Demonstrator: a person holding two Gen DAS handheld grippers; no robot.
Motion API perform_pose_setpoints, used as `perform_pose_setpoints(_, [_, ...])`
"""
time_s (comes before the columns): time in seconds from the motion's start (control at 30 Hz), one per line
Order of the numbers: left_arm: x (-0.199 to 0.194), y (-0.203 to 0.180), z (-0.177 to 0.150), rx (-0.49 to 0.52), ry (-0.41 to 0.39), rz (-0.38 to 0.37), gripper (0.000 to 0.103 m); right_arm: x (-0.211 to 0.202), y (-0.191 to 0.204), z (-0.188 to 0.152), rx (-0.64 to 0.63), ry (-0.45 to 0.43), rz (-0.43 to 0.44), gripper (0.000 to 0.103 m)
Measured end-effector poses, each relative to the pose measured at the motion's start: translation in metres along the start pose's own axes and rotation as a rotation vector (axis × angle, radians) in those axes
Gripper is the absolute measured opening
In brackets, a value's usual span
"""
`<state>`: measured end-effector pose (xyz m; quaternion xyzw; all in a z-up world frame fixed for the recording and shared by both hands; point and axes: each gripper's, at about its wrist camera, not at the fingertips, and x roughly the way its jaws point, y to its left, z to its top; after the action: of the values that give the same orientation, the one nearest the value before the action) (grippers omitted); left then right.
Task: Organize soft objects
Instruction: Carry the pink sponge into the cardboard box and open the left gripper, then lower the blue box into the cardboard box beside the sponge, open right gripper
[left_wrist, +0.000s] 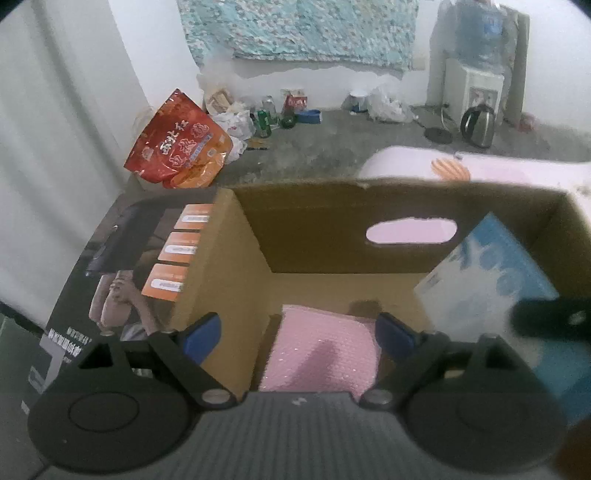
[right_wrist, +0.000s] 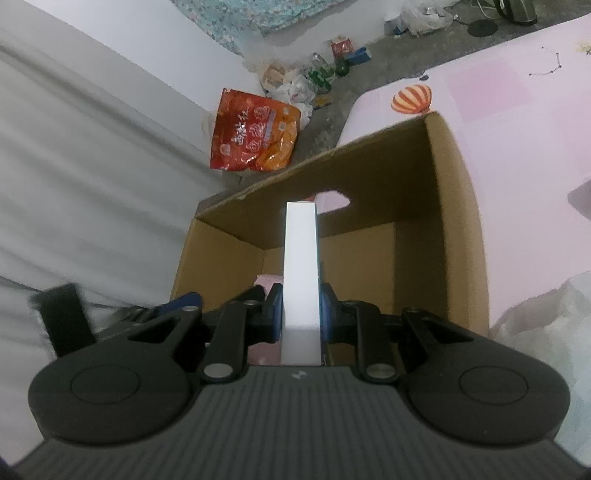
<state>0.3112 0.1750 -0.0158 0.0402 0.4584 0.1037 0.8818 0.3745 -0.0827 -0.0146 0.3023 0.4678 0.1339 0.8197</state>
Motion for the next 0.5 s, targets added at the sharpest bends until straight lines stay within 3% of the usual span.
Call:
perform_pose_setpoints(0.27, [-0.048, 0.016, -0.003, -0.056, -0.066, -0.012, 0.092, 0.028, 0.008, -0.013, 0.036, -0.003, -0.057, 0.021])
perform_pose_setpoints(0.5, [-0.069, 0.028, -0.009, -0.098, -0.101, -0.027, 0.092, 0.056, 0.020, -0.033, 0.022, 0.060, -0.187, 0.022])
